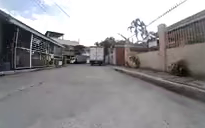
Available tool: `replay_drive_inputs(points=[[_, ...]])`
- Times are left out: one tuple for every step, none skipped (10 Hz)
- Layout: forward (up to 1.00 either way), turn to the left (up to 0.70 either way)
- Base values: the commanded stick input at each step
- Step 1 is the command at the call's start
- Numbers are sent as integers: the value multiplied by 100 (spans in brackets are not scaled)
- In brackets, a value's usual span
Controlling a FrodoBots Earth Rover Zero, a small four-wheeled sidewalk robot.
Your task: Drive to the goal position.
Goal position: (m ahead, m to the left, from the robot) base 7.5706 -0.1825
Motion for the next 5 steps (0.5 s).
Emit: replay_drive_inputs(points=[[100,0],[100,0],[100,0],[100,0],[100,0]])
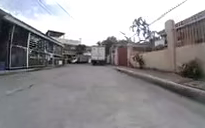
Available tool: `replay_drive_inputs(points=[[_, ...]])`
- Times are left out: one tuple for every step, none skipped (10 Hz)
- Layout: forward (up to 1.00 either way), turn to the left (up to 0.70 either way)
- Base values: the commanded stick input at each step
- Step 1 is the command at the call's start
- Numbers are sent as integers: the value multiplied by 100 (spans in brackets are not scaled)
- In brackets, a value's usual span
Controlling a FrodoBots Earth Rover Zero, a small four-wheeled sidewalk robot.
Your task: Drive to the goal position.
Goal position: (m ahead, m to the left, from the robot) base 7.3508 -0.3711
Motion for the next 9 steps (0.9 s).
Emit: replay_drive_inputs(points=[[100,0],[100,0],[100,0],[100,0],[100,0],[100,0],[100,0],[100,0],[100,0]])
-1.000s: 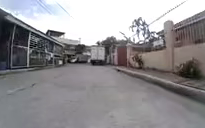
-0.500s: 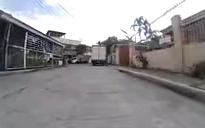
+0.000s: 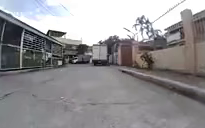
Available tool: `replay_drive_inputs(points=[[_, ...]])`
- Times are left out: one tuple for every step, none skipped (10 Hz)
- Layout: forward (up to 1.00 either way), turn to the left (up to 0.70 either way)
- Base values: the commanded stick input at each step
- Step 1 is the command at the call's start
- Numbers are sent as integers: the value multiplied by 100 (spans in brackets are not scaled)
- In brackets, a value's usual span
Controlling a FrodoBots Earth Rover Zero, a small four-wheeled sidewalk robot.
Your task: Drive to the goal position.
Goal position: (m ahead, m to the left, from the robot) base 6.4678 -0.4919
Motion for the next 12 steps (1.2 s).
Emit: replay_drive_inputs(points=[[100,0],[100,0],[100,0],[100,0],[100,0],[100,0],[100,0],[100,0],[100,0],[100,0],[100,0],[100,0]])
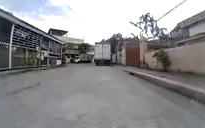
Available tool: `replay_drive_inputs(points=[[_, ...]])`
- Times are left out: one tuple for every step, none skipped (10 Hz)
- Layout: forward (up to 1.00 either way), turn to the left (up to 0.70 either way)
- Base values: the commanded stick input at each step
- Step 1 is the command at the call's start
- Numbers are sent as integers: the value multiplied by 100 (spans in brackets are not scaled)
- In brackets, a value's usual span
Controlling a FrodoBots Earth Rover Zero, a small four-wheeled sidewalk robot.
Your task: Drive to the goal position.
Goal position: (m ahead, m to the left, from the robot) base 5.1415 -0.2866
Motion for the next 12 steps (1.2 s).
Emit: replay_drive_inputs(points=[[100,0],[100,0],[100,0],[100,0],[100,0],[100,0],[100,0],[100,0],[100,0],[100,0],[100,0],[100,0]])
